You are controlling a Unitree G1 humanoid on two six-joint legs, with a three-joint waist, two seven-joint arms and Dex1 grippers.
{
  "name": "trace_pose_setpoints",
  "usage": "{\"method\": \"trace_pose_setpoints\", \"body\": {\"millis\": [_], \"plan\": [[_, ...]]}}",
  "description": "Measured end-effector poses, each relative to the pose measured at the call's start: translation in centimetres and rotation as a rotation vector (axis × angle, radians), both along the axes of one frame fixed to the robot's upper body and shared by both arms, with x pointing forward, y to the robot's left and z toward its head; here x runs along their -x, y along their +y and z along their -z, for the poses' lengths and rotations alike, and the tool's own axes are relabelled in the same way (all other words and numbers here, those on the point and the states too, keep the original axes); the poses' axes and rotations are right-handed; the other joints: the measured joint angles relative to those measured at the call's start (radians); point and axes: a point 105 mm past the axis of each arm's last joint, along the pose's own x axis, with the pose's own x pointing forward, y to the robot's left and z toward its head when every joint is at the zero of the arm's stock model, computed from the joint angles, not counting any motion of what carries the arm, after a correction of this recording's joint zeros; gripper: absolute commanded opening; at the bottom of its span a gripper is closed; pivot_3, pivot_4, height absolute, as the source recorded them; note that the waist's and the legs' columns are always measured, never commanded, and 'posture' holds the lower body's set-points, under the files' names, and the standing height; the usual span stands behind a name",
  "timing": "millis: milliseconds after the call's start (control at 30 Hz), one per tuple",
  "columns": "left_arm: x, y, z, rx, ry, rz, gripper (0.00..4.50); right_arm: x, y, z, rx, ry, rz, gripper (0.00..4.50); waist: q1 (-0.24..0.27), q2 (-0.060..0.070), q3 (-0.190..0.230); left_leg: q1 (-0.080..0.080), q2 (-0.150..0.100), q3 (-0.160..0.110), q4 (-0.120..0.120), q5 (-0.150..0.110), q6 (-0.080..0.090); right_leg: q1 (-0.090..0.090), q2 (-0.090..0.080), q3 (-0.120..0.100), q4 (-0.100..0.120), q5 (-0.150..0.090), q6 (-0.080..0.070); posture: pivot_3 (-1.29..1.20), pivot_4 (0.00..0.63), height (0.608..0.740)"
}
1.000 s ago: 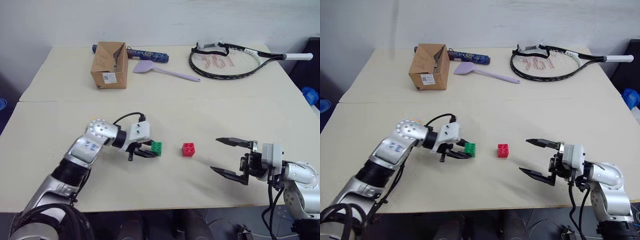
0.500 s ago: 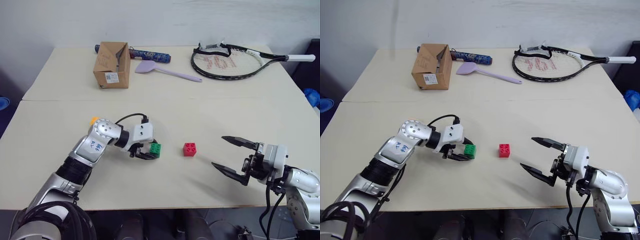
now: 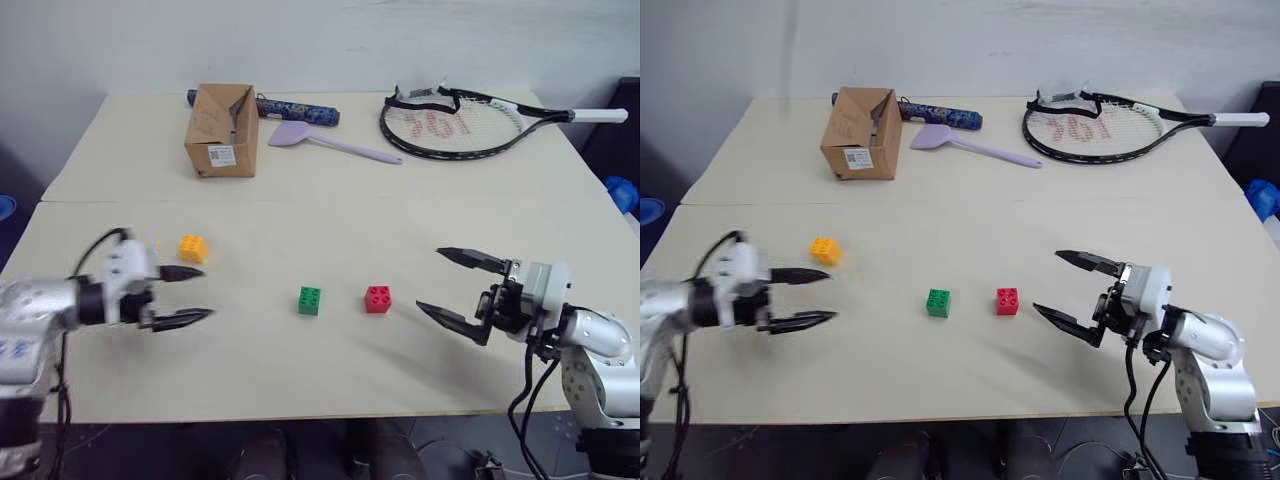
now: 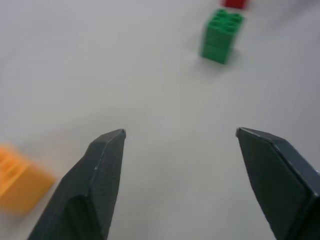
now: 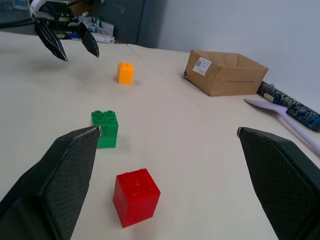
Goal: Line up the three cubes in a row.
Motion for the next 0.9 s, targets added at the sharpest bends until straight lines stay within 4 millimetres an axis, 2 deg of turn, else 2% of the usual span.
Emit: {"method": "trace_pose_setpoints", "body": {"millis": [100, 200, 267, 300, 367, 467, 567, 733, 800, 900], "plan": [[1.4, 3.3, 0.6, 0.082, -0.057, -0.217, 4.47, 0.1, 0.4, 0.2, -0.021, 0.046, -0.021, 4.50, 0.003, -0.001, 0.000, 0.000, 0.000, 0.000, 0.000, 0.000, 0.001, 0.001, -0.001, 0.000, 0.000, 0.000, 0.000, 0.00, 0.150, 0.740], [2.8, 8.2, -0.8, 0.240, -0.204, -0.537, 4.47, 0.2, 0.7, 0.1, -0.035, 0.045, -0.029, 4.50, 0.003, -0.002, -0.001, 0.000, -0.001, -0.001, 0.000, -0.001, 0.001, 0.001, -0.002, -0.001, 0.000, 0.000, 0.000, 0.00, 0.150, 0.740], [4.2, 10.1, -0.7, 0.269, -0.218, -0.653, 4.47, 0.2, 0.7, 0.1, -0.038, 0.043, -0.023, 4.50, 0.002, -0.003, -0.001, 0.000, -0.001, -0.001, 0.000, -0.002, 0.000, 0.001, -0.002, -0.001, 0.000, 0.000, 0.000, 0.00, 0.150, 0.740], [4.8, 10.5, -0.5, 0.297, -0.214, -0.689, 4.47, 0.1, 0.7, 0.0, -0.037, 0.041, -0.020, 4.50, 0.001, -0.002, -0.001, 0.001, -0.001, -0.001, 0.000, -0.002, 0.001, 0.001, -0.002, -0.001, 0.000, 0.000, 0.000, 0.00, 0.150, 0.740], [5.2, 9.8, 0.5, 0.362, -0.186, -0.712, 4.47, 0.0, 0.8, -0.2, -0.035, 0.032, -0.019, 4.50, 0.005, -0.003, -0.001, 0.001, -0.002, -0.002, 0.000, -0.002, 0.001, 0.001, -0.003, -0.001, 0.000, 0.000, 0.000, 0.00, 0.150, 0.740], [4.0, 8.2, 0.9, 0.392, -0.153, -0.696, 4.47, -0.3, 1.2, -0.5, -0.032, 0.015, -0.020, 4.50, 0.013, -0.005, -0.003, 0.000, -0.002, -0.004, 0.000, -0.002, 0.000, 0.002, -0.004, -0.003, 0.000, 0.000, 0.000, 0.00, 0.150, 0.740], [0.4, 5.0, -0.4, 0.396, -0.155, -0.633, 4.47, -0.5, 1.5, -0.6, -0.033, 0.011, -0.021, 4.50, 0.026, -0.005, -0.003, 0.001, -0.003, -0.004, 0.000, -0.002, 0.000, 0.002, -0.004, -0.003, 0.001, 0.000, 0.000, 0.00, 0.150, 0.740], [-5.6, 0.8, -1.8, 0.388, -0.146, -0.657, 4.47, -0.7, 2.0, -0.7, -0.028, 0.003, -0.031, 4.50, 0.024, -0.005, -0.003, 0.000, -0.003, -0.002, 0.000, -0.002, 0.000, 0.002, -0.003, -0.002, 0.001, 0.000, 0.000, 0.00, 0.150, 0.740], [-6.7, -0.2, -1.9, 0.387, -0.149, -0.669, 4.47, -0.7, 2.1, -0.7, -0.026, 0.005, -0.030, 4.50, 0.017, -0.005, -0.003, 0.000, -0.003, -0.001, 0.000, -0.002, 0.001, 0.002, -0.001, -0.002, 0.002, 0.001, 0.001, 0.00, 0.150, 0.740], [-8.6, -1.3, -0.9, 0.370, -0.114, -0.703, 4.47, -0.8, 2.2, -0.6, -0.024, 0.005, -0.025, 4.50, 0.005, -0.005, -0.003, 0.000, -0.002, 0.000, 0.000, -0.001, 0.001, 0.002, 0.000, -0.001, 0.001, 0.001, 0.001, 0.00, 0.150, 0.740]]}}
